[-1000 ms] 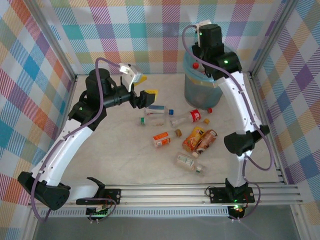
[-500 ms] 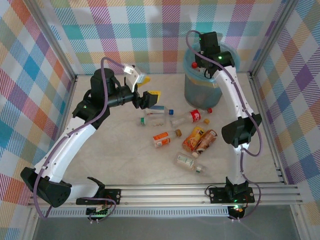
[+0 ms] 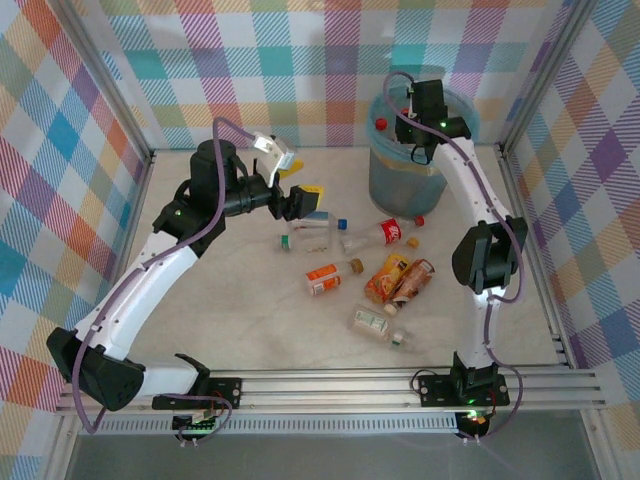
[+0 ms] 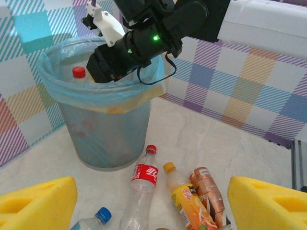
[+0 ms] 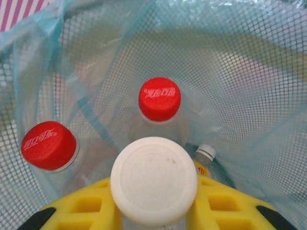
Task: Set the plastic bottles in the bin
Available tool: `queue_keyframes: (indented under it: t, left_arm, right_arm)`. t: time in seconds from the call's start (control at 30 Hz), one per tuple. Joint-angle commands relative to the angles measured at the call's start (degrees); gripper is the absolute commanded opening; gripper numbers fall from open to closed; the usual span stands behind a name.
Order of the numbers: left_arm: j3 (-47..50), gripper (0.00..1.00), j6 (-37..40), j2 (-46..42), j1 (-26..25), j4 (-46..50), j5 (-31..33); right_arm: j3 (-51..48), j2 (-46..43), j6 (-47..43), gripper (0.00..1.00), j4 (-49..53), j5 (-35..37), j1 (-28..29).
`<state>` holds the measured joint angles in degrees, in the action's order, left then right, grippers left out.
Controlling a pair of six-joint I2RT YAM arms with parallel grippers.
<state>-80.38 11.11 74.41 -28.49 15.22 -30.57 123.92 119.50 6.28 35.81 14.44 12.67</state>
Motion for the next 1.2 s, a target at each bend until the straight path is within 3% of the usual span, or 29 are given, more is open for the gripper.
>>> queue_keyframes:
  t: [0.0,0.4,0.6,0.8,1.0,1.1,1.17]
  left_arm:
    - [0.42,0.82,-1.01,-0.01,-0.60,-1.91,-0.90]
    - [0.58,0.82,-2.24,1.52,-0.68,-2.22,-0.04]
    - [0.46,0.82,-2.53,1.83,-0.65,-2.28,0.60]
    - [0.51,0.83,-3.44,1.97,-0.68,-2.71,1.30]
    - [0.49,0.84,-3.56,1.80,-0.63,-2.31,2.00]
    - [0.49,0.85,-3.54,1.64,-0.69,-2.11,2.52]
    - [0.41,0.85,-3.47,1.61,-0.65,-2.01,2.76]
  right_arm:
    - [-4.29,2.11,2.65,0.18,0.67,-5.22,-1.09]
    - [-6.14,5.53,5.32,0.24,1.76,-8.70,-4.51]
    - [-11.15,3.10,12.29,0.30,-1.48,-13.77,-7.39]
    - [-9.06,2.93,15.02,0.34,-1.43,-18.99,-8.00]
    - [-4.01,4.67,15.25,0.50,2.24,-23.81,-8.10]
    - [-2.96,4.16,15.41,0.62,4.21,-23.61,-8.12]
    - [-3.10,3.19,15.34,0.64,4.55,-22.68,-8.14]
